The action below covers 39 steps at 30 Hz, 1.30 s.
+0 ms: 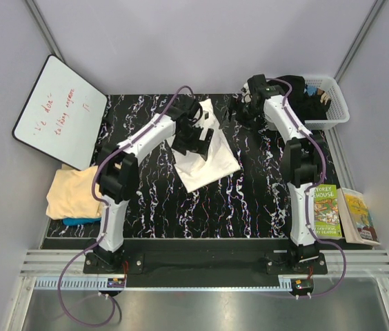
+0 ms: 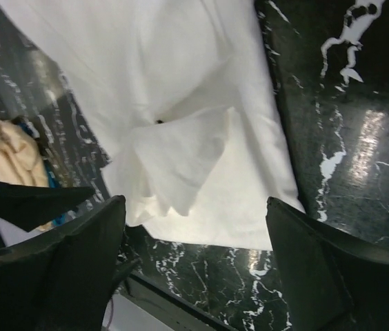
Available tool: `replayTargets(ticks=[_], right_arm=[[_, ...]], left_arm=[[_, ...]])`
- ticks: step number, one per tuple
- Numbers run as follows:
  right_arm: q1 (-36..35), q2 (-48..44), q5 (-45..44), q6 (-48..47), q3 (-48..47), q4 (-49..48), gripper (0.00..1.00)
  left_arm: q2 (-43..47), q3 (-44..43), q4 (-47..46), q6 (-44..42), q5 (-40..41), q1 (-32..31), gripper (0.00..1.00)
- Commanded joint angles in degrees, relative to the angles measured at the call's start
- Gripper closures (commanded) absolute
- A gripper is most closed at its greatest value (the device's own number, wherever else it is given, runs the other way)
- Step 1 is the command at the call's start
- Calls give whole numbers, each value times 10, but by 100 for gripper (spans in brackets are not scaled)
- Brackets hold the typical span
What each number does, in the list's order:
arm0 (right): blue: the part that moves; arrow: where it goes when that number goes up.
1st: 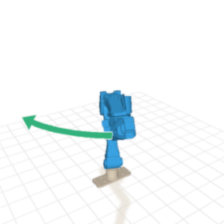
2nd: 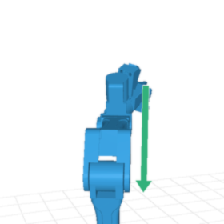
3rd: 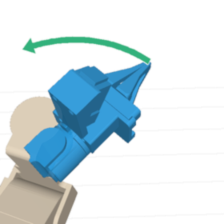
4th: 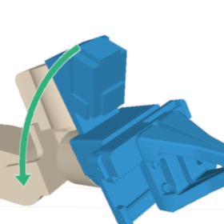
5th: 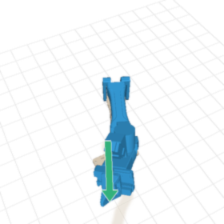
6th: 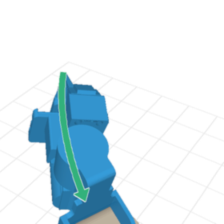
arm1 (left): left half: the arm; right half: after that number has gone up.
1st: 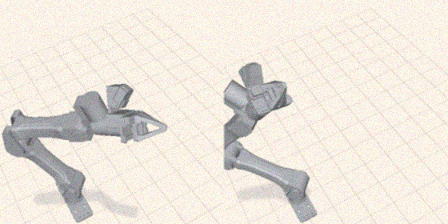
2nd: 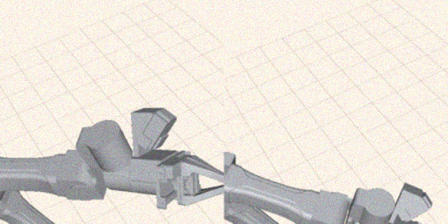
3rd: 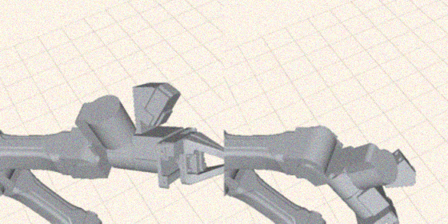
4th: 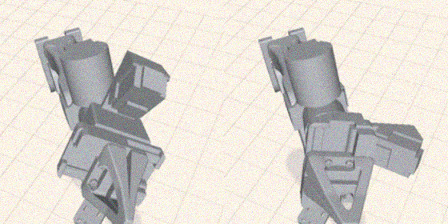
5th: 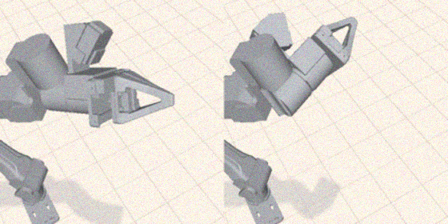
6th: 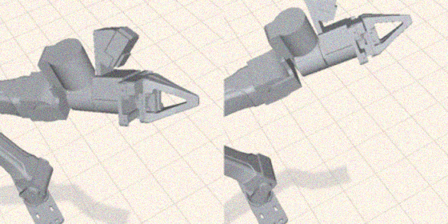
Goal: Fold and stack the t-shirts
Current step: Fold the folded rectangular tshirt in 1/3 of the way
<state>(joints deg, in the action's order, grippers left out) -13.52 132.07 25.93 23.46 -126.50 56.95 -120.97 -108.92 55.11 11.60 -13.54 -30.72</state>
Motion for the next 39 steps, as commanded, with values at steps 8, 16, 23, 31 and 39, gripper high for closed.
replayTargets(ticks=[8,16,23,31,39], right_arm=[[-33,-52,-19,-22,116,-3,31],[-63,-44,7,-11,120,-15,37],[-93,-32,30,5,96,-18,35],[-107,-12,46,18,96,-17,71],[-107,-15,21,12,91,-9,96]], left_arm=[[-38,8,11,11,82,5,7],[-73,-32,2,12,76,5,75],[-73,-62,3,16,92,7,100],[-83,-98,6,28,89,23,100],[-100,-124,7,34,86,53,100]])
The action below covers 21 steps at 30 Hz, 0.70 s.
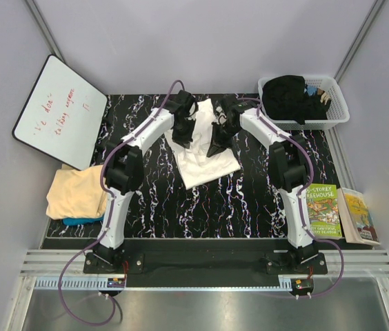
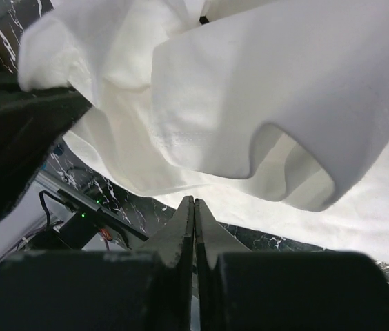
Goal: Fold and stack the t-shirts
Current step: Fold the folded rectangular tshirt in 1/3 of the way
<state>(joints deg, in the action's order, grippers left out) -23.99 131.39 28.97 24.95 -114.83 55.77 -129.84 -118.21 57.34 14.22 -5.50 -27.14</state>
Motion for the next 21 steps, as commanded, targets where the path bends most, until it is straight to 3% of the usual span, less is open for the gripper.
replayTargets(ticks=[1,4,7,9,21], right_arm=[[-3,-7,-10,-2,-30,8,96],[-2,-18,-38,-4,-42,26,89],[-1,-35,-70,-3,-38,36,66],[-1,-39,-80,0,-36,41,60],[-2,-13,-89,7,-57,79,60]], left_arm=[[-13,-32,-16,8,5,19,100],[-18,-34,-15,8,-2,29,100],[-21,-33,-16,5,-9,31,100],[-21,-31,-16,4,-11,31,100],[-28,-30,-20,1,-19,34,100]])
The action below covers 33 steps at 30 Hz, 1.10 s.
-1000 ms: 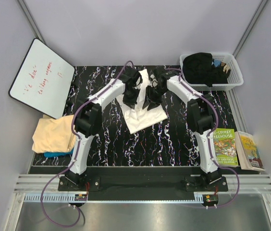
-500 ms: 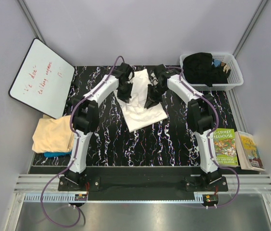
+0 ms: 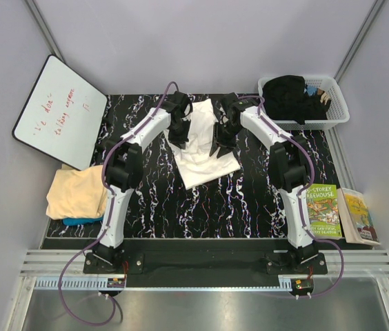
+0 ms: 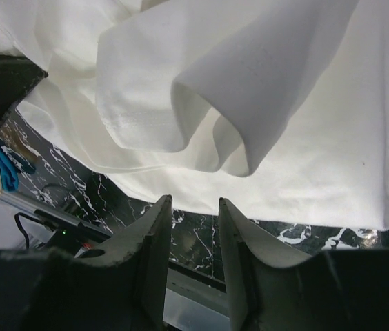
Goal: Fold and stack the t-shirts
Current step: Fold the folded rectangular tshirt in 1/3 of the way
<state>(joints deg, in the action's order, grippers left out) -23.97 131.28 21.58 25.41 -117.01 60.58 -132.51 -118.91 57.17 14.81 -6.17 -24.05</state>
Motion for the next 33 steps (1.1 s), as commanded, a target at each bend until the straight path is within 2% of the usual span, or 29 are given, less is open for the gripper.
replayTargets(ticks=[1,9,21,23,26,29,32,33], right_arm=[[-1,-12,-16,2,-37,37,60],[-2,9,-37,-6,-4,36,60],[-2,58,-73,-5,-44,-2,62],[-2,50,-78,-4,-42,-20,70],[-2,37,-74,-4,-40,-36,90],[-2,26,-66,-2,-39,-45,95],[-2,13,-59,-1,-37,-55,96],[-2,10,-58,-1,-35,-58,96]], left_arm=[[-2,-24,-19,-5,-12,4,100],[-6,-23,-21,-4,-21,11,99],[-8,-18,-26,-4,-31,15,98],[-8,-18,-26,-4,-32,15,98],[-8,-18,-28,-4,-34,16,96],[-9,-19,-28,-6,-35,15,92],[-8,-19,-28,-8,-35,16,72],[-8,-18,-28,-9,-34,16,56]])
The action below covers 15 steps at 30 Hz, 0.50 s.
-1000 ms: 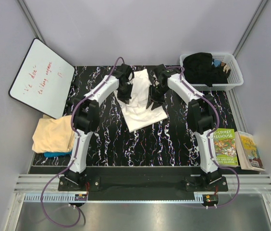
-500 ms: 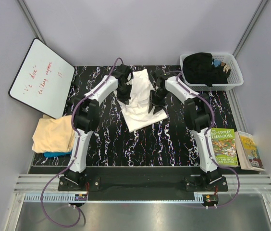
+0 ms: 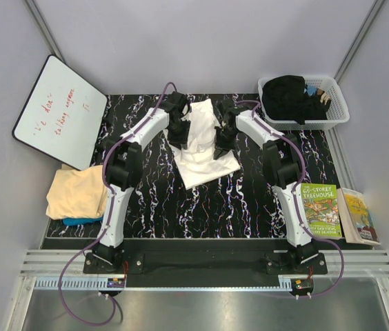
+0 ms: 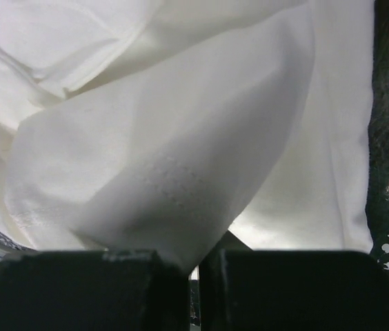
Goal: Fold and stack the t-shirts
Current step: Fold the folded rectangular tshirt in 1/3 of the way
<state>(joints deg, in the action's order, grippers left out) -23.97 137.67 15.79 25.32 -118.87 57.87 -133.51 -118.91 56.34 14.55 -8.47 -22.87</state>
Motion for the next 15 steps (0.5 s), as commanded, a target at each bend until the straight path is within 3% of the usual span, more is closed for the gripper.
replayTargets(ticks=[1,3,4,7,15], right_arm=[[-2,-58,-1,2,-16,-39,97],[-2,-62,2,3,-21,-48,96],[-2,-62,1,3,-23,-52,97],[-2,-48,8,3,-49,-61,96],[-2,45,18,17,-204,-73,96]], left_arm=[[2,-18,-20,-7,-11,4,47],[3,-18,-19,-9,-11,4,30],[3,-18,-20,-10,-11,4,17],[11,-14,-18,-15,-9,4,1],[90,13,-10,-35,49,6,1]])
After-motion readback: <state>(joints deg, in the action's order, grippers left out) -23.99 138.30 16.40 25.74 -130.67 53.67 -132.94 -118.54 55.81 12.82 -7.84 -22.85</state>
